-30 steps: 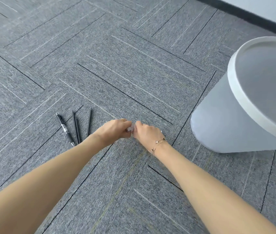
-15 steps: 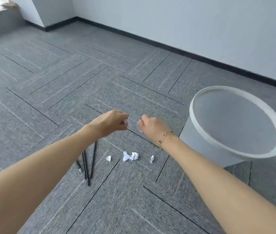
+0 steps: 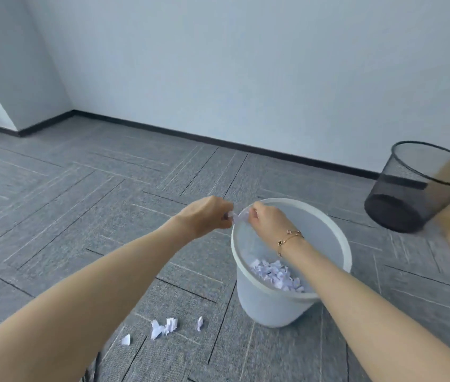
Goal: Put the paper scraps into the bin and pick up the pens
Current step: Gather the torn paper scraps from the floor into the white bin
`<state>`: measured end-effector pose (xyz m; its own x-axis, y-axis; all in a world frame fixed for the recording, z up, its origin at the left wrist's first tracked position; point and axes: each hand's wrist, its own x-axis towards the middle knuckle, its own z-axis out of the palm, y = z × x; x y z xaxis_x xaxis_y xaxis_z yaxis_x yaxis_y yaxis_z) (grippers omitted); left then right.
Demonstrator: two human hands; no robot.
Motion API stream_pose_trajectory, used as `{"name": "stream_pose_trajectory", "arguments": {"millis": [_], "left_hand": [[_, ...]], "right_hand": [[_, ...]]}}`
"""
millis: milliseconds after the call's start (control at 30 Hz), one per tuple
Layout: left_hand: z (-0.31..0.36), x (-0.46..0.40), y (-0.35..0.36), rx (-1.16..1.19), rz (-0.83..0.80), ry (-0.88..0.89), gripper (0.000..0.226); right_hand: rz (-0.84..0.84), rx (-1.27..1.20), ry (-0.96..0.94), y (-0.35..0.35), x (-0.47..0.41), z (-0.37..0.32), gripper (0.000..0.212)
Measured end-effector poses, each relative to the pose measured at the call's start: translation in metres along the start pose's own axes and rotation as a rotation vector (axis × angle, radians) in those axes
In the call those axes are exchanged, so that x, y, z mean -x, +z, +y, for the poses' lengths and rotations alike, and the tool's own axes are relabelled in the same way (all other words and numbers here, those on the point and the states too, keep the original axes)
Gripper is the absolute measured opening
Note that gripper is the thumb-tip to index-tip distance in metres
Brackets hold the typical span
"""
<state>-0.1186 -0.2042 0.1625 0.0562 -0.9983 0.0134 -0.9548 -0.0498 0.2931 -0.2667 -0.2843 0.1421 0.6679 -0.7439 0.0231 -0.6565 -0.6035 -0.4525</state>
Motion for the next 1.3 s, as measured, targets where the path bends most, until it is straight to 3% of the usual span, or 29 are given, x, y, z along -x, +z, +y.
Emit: {"name": "stream_pose_trajectory", "arguments": {"millis": [100,267,500,633,767,900,1033,1133,1300], "left_hand": [[0.027,-0.029,0.027,0.009,-0.034,0.004,0.013],[0.061,-0.058,0.082,-0.039,-0.082,-0.007,0.016],[0.072,-0.063,0.124,-0.039,-0.013,-0.103,0.02],[0.073,-0.066,0.124,-0.077,0.037,-0.071,0.022],[0.082,-0.071,0.121,-0.073,0.04,-0.017,0.023],[0.083,-0.066,0.123,-0.161,-0.062,-0.035,0.032],[0.083,-0.062,0.113,-0.248,0.016,-0.048,0.031],[0.079,-0.06,0.107,-0.133,0.038,-0.055,0.027],[0.071,-0.052,0.106,0.097,-0.147,-0.075,0.033]], "right_hand": [[0.03,-0.033,0.085,-0.004,-0.001,0.039,0.023],[0.053,-0.066,0.168,0.006,0.007,0.083,0.042],[-0.014,-0.075,0.212,0.026,0.012,0.106,0.04],[0.004,-0.124,0.229,0.018,0.016,0.11,0.045],[-0.004,-0.083,0.194,0.012,0.016,0.115,0.022],[-0.155,-0.034,0.194,0.014,0.021,0.116,0.03],[-0.177,0.05,0.213,0.009,0.025,0.115,0.019],[-0.175,0.077,0.23,0.003,0.028,0.117,0.018],[-0.31,0.117,0.155,-0.003,0.032,0.116,0.031]]}}
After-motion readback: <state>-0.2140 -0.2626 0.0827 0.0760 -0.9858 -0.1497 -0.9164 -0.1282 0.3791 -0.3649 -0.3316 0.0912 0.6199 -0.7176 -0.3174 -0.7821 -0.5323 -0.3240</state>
